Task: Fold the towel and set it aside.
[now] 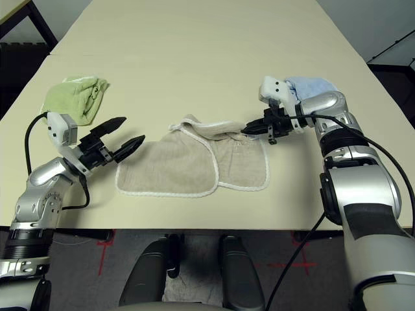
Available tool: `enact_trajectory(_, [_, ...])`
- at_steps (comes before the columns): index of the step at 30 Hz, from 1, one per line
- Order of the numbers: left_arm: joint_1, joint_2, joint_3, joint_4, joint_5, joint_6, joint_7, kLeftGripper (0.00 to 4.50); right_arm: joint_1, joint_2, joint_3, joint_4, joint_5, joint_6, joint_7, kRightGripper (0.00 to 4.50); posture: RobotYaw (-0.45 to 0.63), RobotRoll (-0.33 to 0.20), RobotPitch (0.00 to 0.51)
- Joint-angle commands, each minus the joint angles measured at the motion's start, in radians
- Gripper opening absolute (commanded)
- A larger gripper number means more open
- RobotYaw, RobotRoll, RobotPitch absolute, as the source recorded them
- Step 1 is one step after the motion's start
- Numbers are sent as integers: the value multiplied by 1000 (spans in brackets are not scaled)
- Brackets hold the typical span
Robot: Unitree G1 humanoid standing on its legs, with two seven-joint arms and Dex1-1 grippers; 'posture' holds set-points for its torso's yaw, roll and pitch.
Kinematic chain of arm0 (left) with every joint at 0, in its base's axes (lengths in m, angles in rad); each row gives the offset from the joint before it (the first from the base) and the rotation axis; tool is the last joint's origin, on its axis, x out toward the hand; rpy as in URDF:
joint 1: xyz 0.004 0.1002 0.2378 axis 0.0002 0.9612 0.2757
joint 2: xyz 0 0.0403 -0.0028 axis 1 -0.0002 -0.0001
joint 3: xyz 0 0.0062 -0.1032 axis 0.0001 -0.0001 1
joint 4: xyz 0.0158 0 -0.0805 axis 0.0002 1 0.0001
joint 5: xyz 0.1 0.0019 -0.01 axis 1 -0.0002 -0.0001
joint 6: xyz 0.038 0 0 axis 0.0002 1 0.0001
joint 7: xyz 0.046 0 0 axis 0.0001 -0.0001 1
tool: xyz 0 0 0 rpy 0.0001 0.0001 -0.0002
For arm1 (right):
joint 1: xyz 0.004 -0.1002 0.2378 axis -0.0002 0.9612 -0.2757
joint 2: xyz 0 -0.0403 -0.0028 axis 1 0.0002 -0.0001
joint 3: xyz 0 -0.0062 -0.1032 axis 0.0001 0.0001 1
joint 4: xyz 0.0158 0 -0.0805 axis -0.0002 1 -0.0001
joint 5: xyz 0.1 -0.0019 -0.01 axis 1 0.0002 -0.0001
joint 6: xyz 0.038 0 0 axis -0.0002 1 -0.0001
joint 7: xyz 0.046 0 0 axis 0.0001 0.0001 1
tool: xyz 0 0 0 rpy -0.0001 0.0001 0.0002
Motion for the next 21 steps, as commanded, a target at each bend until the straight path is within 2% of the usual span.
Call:
enact_trajectory(1, [3,-4,-15,15,18,-11,-5,4500,41,-4,32,-54,69,-28,62,52,37,0,178])
enact_trajectory(4, [0,-9,-17,21,21,-15,-3,4500,78,-12,107,-108,123,-40,63,52,38,0,176])
enact_trajectory(7, [-5,-13,-19,26,23,-19,-2,4500,95,-29,170,-162,202,16,63,784,37,0,174])
enact_trajectory(9, [-8,-16,-21,32,25,-22,-2,4500,102,-57,220,-211,275,89,63,1460,32,0,170])
enact_trajectory(12, [-13,-20,-23,43,27,-27,-3,4500,101,-121,287,-291,405,310,63,2644,27,0,166])
enact_trajectory(14, [-17,-21,-24,50,28,-30,-4,4500,92,-148,312,-306,443,378,63,3305,23,0,163])
enact_trajectory(17, [-24,-24,-28,59,29,-35,-6,4500,57,-138,286,-268,461,422,63,4484,25,0,163])
enact_trajectory(21, [-29,-23,-30,64,30,-38,-8,4500,-25,-89,210,-140,421,434,48,4484,31,0,162])
